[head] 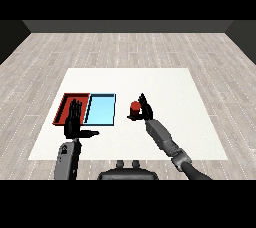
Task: Pick the red can and put it in the red box
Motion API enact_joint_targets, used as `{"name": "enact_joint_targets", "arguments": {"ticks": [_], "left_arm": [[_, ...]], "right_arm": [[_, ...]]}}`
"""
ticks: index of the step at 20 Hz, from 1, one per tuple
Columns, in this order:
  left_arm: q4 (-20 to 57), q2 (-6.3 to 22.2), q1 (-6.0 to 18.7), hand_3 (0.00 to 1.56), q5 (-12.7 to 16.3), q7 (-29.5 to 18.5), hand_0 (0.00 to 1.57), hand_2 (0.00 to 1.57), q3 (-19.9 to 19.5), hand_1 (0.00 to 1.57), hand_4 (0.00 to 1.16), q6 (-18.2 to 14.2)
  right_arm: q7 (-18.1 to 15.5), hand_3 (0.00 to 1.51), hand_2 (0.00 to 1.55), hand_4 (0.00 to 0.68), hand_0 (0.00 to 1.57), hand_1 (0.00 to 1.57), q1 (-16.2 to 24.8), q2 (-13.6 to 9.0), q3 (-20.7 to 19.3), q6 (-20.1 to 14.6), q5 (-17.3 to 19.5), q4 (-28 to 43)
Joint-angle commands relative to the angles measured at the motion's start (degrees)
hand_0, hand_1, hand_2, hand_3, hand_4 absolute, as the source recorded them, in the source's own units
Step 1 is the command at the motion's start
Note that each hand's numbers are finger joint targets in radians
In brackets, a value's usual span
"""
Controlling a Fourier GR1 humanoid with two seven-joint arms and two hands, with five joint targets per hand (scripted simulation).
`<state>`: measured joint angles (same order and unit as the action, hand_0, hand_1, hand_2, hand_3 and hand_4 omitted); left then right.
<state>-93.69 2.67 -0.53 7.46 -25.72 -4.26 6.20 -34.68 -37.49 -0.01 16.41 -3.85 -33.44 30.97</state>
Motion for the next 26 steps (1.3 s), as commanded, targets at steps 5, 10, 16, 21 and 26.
{"name": "enact_joint_targets", "arguments": {"ticks": [5,10,16,21,26], "left_arm": [[1.1,0.4,2.0,0.00,1.7,0.6,0.00,0.00,-1.0,0.00,0.00,0.2],[0.5,-2.0,-0.5,0.00,-1.5,-0.6,0.00,0.00,2.1,0.00,0.00,-1.8],[-3.7,-1.8,-2.8,0.00,-1.0,0.6,0.00,0.00,3.1,0.00,0.00,-1.8],[-3.7,-1.0,-1.5,0.00,0.0,1.3,0.00,0.00,2.4,0.00,0.00,-1.7],[-1.0,-2.0,-1.4,0.00,-1.4,-0.8,0.00,0.00,3.1,0.00,0.00,-2.2]], "right_arm": [[3.8,0.00,0.00,0.000,0.00,0.00,0.4,-0.1,-1.9,0.7,2.2,2.7],[1.2,0.00,0.00,0.000,0.00,0.00,-1.2,0.0,6.5,-4.2,-6.0,1.5],[3.2,0.00,0.00,0.000,0.00,0.00,-3.2,0.0,8.1,-5.7,-7.2,0.9],[2.9,0.00,0.00,0.000,0.00,0.00,-7.6,0.0,8.8,-3.4,-11.6,-6.4],[1.0,1.46,1.50,0.493,1.52,1.52,-8.6,0.0,13.1,-10.7,-12.9,-8.1]]}}
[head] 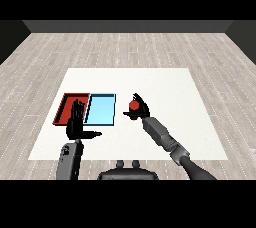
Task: Pick the red can and put it in the red box
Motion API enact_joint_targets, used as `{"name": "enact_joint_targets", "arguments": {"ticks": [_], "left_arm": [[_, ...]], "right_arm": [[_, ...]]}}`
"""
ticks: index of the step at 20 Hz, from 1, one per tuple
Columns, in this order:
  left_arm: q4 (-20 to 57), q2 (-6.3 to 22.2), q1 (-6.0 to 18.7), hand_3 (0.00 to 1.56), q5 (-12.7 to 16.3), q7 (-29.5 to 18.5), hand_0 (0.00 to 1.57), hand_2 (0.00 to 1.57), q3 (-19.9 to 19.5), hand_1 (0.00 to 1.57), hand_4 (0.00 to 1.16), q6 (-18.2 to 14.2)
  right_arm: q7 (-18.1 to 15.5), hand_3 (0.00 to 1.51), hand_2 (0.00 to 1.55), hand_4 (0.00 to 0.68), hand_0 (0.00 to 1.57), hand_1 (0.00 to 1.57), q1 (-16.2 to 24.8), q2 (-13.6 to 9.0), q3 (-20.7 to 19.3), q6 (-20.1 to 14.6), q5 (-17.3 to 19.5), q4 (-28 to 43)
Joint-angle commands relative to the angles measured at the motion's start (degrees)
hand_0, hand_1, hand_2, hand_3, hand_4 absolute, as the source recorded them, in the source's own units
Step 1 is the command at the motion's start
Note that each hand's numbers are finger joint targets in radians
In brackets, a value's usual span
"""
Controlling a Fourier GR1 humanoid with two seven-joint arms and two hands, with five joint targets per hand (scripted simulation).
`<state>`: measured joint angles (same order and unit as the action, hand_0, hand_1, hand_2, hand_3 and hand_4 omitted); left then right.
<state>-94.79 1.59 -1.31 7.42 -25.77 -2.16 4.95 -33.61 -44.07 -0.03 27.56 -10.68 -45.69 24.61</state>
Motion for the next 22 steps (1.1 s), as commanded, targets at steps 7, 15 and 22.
{"name": "enact_joint_targets", "arguments": {"ticks": [7,15,22], "left_arm": [[4.1,-1.2,1.0,0.00,-1.7,-3.4,0.00,0.00,0.8,0.00,0.00,-0.4],[2.3,1.7,1.8,0.00,1.0,-0.4,0.00,0.00,-2.6,0.00,0.00,0.6],[-0.3,-0.8,-3.5,0.00,-0.1,-2.1,0.00,0.00,0.6,0.00,0.00,0.9]], "right_arm": [[3.6,1.42,1.47,0.575,1.54,1.54,-2.6,0.0,5.1,-9.7,-0.5,-1.5],[5.2,1.41,1.47,0.546,1.53,1.53,-3.4,0.0,5.6,-8.1,2.0,-4.3],[1.2,1.40,1.47,0.580,1.53,1.53,-2.8,0.0,4.6,-11.7,2.3,-1.3]]}}
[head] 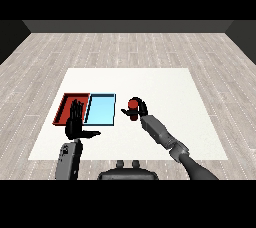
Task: Pick the red can and put it in the red box
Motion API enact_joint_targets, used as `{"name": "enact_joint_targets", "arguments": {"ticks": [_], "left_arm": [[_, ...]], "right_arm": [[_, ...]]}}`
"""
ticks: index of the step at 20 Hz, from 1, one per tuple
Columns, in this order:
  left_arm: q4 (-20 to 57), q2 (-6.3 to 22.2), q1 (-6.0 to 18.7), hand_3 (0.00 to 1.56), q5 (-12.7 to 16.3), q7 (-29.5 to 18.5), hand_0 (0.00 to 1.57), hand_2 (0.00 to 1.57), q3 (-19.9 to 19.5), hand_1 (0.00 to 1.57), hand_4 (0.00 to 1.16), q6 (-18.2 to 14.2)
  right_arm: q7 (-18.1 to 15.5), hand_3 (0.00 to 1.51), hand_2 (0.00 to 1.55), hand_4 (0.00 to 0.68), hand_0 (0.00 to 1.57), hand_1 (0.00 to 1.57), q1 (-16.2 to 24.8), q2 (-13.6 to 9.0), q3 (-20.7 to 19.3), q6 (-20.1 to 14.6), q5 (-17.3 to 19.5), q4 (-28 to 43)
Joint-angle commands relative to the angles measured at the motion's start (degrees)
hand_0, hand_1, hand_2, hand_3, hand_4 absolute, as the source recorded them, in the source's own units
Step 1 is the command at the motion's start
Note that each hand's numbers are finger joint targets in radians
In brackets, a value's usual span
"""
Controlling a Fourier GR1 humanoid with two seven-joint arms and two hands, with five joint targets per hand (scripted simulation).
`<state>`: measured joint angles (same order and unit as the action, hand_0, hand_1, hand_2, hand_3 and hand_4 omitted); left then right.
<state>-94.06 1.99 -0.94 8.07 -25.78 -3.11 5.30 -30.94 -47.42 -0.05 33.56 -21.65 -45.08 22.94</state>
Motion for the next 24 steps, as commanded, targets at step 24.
{"name": "enact_joint_targets", "arguments": {"ticks": [24], "left_arm": [[-5.1,-2.0,4.8,0.00,-7.2,14.2,0.00,0.00,14.8,0.00,0.00,-6.3]], "right_arm": [[8.7,1.39,1.43,0.636,1.48,1.48,12.0,-8.6,-5.1,-11.5,16.3,45.0]]}}
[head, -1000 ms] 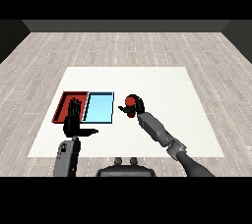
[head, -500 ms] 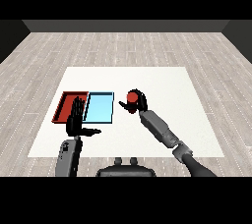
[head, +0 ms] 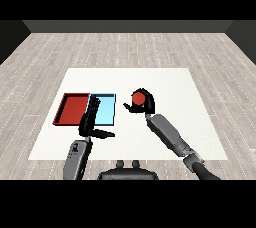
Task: Pick the red can and put it in the red box
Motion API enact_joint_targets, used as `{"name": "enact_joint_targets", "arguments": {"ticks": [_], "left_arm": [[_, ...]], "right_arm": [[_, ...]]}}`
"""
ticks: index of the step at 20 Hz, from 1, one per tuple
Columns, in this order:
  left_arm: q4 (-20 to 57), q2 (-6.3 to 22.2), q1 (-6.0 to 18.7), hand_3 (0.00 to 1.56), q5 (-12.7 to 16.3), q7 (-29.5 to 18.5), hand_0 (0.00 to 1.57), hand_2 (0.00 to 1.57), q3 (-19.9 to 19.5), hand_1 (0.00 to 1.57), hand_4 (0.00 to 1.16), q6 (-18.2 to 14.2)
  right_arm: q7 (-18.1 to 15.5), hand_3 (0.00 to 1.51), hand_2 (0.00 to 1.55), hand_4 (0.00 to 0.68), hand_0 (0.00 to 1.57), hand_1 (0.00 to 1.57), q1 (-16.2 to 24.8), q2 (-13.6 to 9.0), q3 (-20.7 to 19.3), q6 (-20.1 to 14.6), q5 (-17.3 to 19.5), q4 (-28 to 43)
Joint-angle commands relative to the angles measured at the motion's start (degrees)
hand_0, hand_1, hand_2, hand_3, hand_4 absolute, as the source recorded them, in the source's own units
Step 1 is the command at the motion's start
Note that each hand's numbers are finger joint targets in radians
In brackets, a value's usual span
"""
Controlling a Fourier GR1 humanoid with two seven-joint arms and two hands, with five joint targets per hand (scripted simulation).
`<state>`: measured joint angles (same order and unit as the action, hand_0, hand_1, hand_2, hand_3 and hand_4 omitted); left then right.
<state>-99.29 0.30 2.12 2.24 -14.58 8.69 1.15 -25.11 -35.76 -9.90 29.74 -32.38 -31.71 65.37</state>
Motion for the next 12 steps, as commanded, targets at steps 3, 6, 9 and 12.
{"name": "enact_joint_targets", "arguments": {"ticks": [3,6,9,12], "left_arm": [[0.7,-0.3,2.5,0.00,-1.4,3.1,0.00,0.00,3.9,0.00,0.00,-3.3],[3.1,-0.3,4.2,0.00,-2.8,3.8,0.00,0.00,11.4,0.00,0.00,-10.6],[4.0,-0.3,4.1,0.00,-1.6,3.7,0.00,0.00,5.6,0.00,0.00,-4.7],[7.6,-0.3,8.1,0.00,-2.2,4.9,0.00,0.00,10.4,0.00,0.00,-10.8]], "right_arm": [[4.8,1.38,1.41,0.636,1.45,1.45,1.4,0.5,-2.5,0.1,6.3,6.9],[6.8,1.38,1.41,0.622,1.44,1.44,8.2,-1.4,1.4,-3.5,8.7,17.3],[4.1,1.39,1.41,0.627,1.42,1.42,8.8,0.8,-3.0,1.4,11.2,15.3],[-0.5,1.40,1.43,0.632,1.44,1.44,15.4,2.4,-0.4,0.6,13.2,17.7]]}}
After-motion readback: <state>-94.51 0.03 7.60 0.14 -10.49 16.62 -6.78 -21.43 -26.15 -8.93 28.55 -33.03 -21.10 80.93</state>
